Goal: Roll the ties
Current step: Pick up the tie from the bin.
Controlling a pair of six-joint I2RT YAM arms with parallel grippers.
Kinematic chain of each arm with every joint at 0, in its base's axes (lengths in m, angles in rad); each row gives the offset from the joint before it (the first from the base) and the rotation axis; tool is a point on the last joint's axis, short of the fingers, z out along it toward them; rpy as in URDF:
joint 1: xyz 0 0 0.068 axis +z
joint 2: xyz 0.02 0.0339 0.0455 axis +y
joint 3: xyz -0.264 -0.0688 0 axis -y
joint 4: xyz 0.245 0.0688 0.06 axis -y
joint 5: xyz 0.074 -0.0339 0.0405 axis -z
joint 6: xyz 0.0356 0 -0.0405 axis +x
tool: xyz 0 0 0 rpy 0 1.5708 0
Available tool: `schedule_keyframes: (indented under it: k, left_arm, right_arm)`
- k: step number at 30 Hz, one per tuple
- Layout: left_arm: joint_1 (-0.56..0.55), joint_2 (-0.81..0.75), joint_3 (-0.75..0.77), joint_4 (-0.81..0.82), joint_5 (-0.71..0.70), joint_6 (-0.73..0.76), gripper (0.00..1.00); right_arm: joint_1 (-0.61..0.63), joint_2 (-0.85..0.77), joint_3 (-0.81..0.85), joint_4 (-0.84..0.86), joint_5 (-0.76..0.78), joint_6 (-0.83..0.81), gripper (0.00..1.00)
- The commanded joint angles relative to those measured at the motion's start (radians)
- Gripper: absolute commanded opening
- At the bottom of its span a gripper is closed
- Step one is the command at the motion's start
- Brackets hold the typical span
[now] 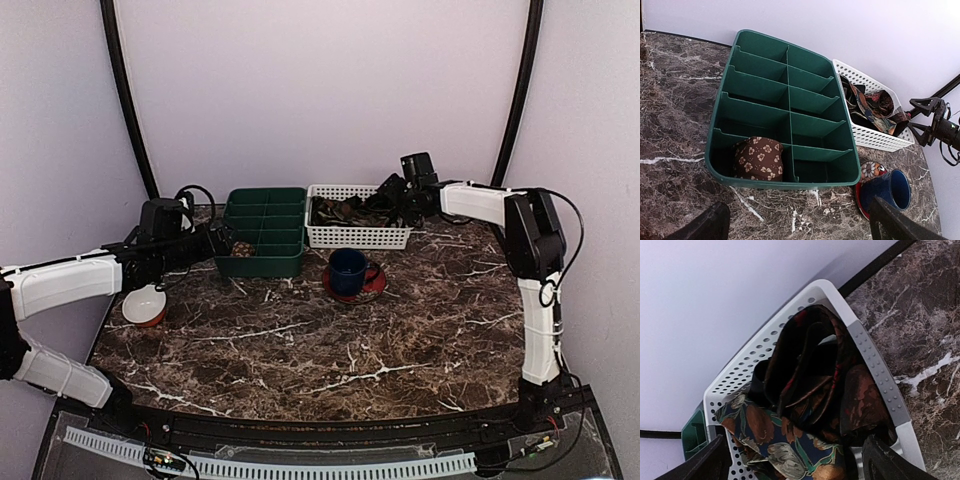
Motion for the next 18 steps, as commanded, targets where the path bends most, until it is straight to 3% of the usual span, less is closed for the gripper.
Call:
schedule_keyframes:
  k: [1,9,14,18]
  left_arm:
    - [0.003,-0.028,0.017,-0.021,-0.032,-0.04,0.99]
    - [0.003,-0.02,0.032,-0.044,-0.063,-0.064,0.99]
    - [0.006,-0.018,0.04,-0.05,-0.071,-0.063,0.99]
    - [0.01,-0.017,0.045,-0.052,-0.066,-0.06,0.99]
  right_arm:
    - [-0.007,0.052,0.084,-0.059,0.054,0.059,0.9]
    - [-0.025,0.14,0.176,-0.083,0.074,0.107,0.72]
    - [-0.038,0.19,0.235,-0.079,0.067,0.12,0.53]
    - [-0.041,0.194,0.242,-0.058,0.034,0.12,0.26]
